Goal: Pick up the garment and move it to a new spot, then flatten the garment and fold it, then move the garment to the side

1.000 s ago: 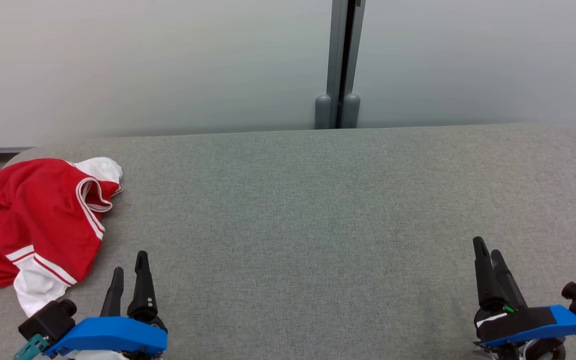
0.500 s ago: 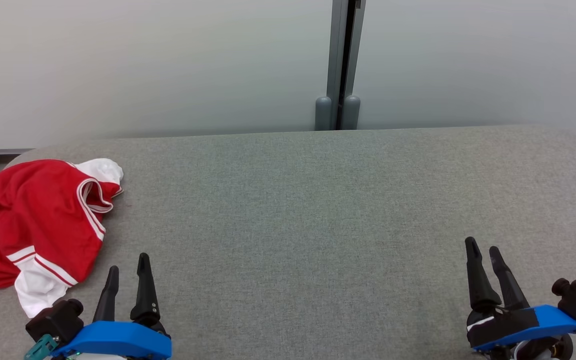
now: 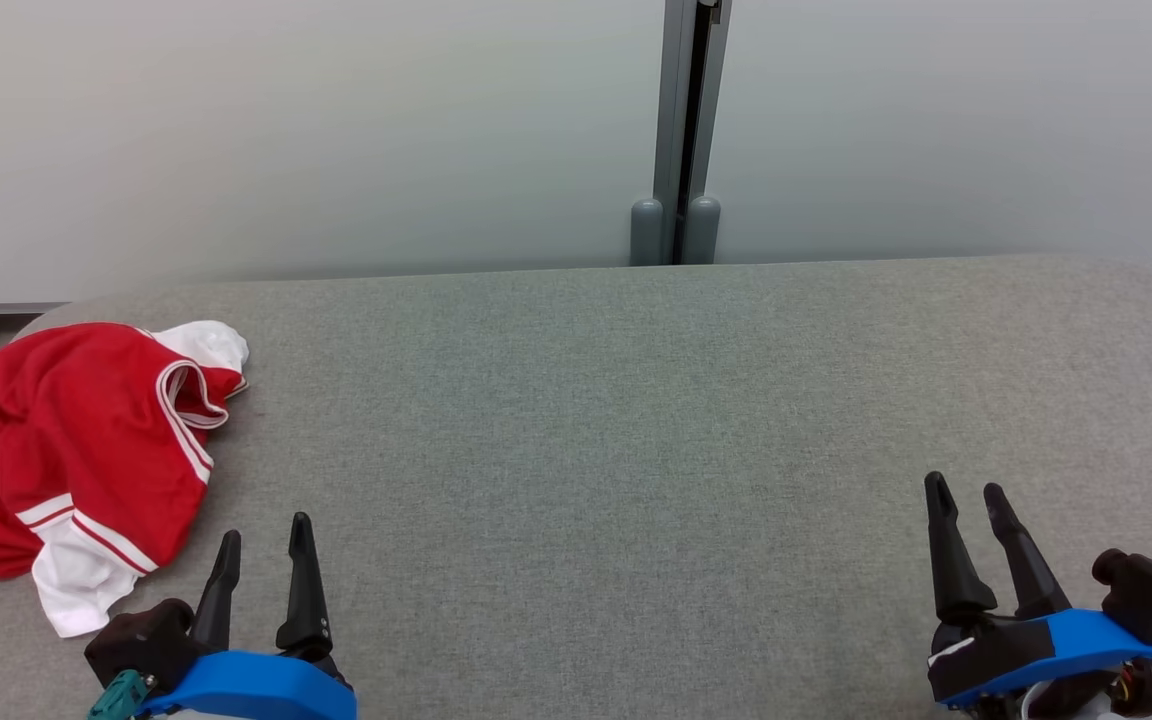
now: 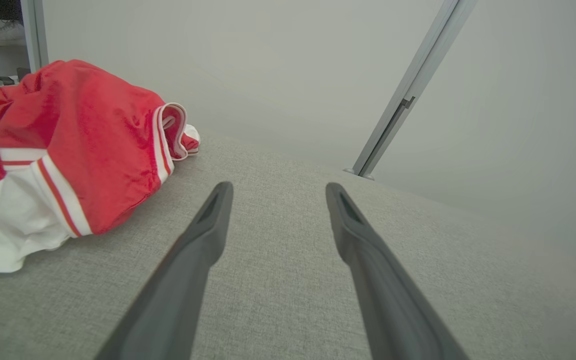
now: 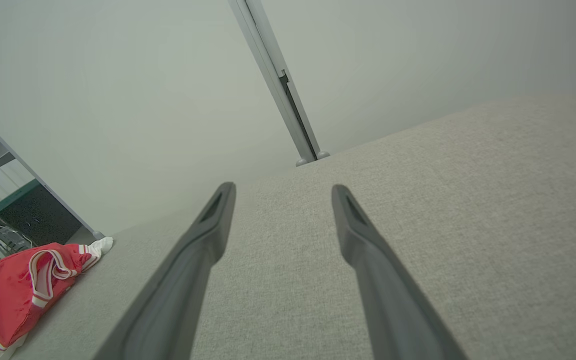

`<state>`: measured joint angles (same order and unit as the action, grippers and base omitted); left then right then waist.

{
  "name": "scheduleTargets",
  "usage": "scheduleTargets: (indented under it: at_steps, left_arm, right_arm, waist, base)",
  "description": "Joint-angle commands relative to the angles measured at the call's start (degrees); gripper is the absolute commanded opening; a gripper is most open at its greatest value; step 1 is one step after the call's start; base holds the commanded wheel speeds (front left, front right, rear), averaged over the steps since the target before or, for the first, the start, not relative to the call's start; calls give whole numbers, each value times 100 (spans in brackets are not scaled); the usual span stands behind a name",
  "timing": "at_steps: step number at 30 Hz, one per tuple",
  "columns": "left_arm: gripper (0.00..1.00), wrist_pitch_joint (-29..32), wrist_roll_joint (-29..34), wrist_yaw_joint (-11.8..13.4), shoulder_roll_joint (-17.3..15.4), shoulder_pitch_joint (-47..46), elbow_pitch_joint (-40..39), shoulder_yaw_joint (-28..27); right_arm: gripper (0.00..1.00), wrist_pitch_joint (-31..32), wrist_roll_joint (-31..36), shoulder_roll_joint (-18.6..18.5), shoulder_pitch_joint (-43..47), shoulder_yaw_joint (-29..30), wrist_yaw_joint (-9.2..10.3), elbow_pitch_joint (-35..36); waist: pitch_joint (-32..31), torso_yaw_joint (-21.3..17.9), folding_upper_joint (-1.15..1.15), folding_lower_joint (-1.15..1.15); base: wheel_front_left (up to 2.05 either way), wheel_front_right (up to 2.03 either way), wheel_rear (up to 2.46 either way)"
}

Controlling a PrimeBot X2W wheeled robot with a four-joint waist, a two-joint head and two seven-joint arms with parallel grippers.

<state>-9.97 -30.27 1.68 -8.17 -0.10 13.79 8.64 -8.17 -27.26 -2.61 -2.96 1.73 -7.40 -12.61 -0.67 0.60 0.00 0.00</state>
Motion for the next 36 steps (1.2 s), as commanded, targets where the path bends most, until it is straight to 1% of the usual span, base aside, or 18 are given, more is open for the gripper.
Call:
scheduleTargets:
  at_steps: [1,18,30,36]
  left_arm:
    - [100,-59,160,41,-55,-2,-51,43]
    - [100,-182,757,206,-180,103,-146,193]
    - [100,10,1033,297,-304,174,-266,259]
    - [100,11,1200,402,-365,219,-363,246]
  right_arm:
    - [100,12,148,-35,48,8,-11,46]
    - [100,-10,923,-39,102,99,-12,121]
    - [100,5,1284,-41,136,105,-14,132]
    - [100,14,1503,-42,145,123,-14,143]
  waist:
    - [1,9,0,0]
    - [-10,38,0,0]
    - [-10,61,0,0]
    - [-5,68,0,0]
  base:
    - [0,0,0]
    - [0,0,0]
    - [0,0,0]
    - [0,0,0]
